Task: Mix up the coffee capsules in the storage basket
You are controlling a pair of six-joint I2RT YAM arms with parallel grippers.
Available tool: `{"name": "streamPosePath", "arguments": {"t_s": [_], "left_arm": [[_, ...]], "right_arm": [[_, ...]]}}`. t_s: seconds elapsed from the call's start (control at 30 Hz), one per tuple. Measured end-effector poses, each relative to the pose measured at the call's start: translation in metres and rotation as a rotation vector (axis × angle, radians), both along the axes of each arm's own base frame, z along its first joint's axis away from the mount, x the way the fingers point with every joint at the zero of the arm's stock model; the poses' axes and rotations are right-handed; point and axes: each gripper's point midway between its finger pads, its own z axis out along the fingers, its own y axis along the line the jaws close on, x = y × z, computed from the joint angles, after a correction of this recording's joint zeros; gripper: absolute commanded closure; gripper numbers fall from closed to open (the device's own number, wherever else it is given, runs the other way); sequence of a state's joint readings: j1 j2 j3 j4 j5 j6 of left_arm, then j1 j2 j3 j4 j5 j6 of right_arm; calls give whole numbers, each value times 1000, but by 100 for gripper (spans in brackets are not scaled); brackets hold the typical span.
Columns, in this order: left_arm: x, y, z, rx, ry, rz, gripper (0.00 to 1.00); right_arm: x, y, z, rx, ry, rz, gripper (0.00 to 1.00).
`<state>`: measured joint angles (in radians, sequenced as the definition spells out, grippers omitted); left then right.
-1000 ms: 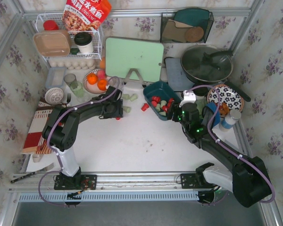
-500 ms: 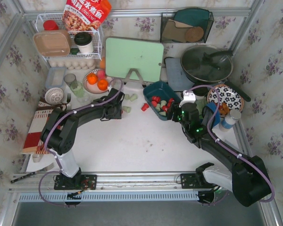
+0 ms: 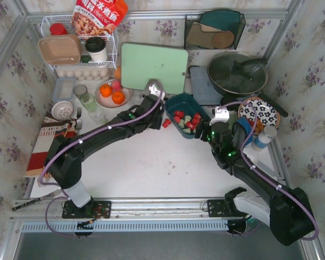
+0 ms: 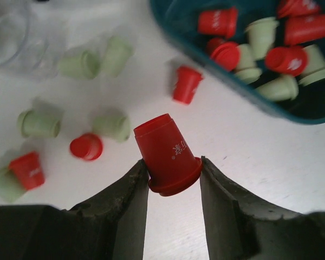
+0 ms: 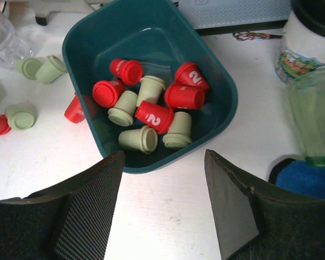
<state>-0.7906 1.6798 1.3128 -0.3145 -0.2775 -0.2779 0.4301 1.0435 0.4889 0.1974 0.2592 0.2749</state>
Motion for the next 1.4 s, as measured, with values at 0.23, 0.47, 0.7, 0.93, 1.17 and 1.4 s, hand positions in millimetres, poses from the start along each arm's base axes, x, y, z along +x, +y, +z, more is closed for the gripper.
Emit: {"name": "streamPosePath", "arguments": {"t_s": [0.23, 0.47, 0.7, 0.93, 1.17, 1.4], "left_arm": [[28, -66, 6, -87, -28, -156, 56], [48, -124, -15, -141, 3, -257, 50], [56, -140, -44, -138, 45, -273, 29], [44, -112, -18, -132, -23, -222, 31], [41, -29, 25, -42, -171, 24, 32], [43, 96, 3, 89, -107, 351, 33]], "right_arm": [[-6, -19, 8, 3, -64, -82, 31], [-5, -26, 11, -2, -83, -122, 31], [-4, -26, 11, -2, -85, -124, 31], [-3, -25, 10, 1, -82, -121, 31], [-4, -19, 9, 12, -75, -95, 31], [-3, -15, 12, 25, -78, -76, 31]]}}
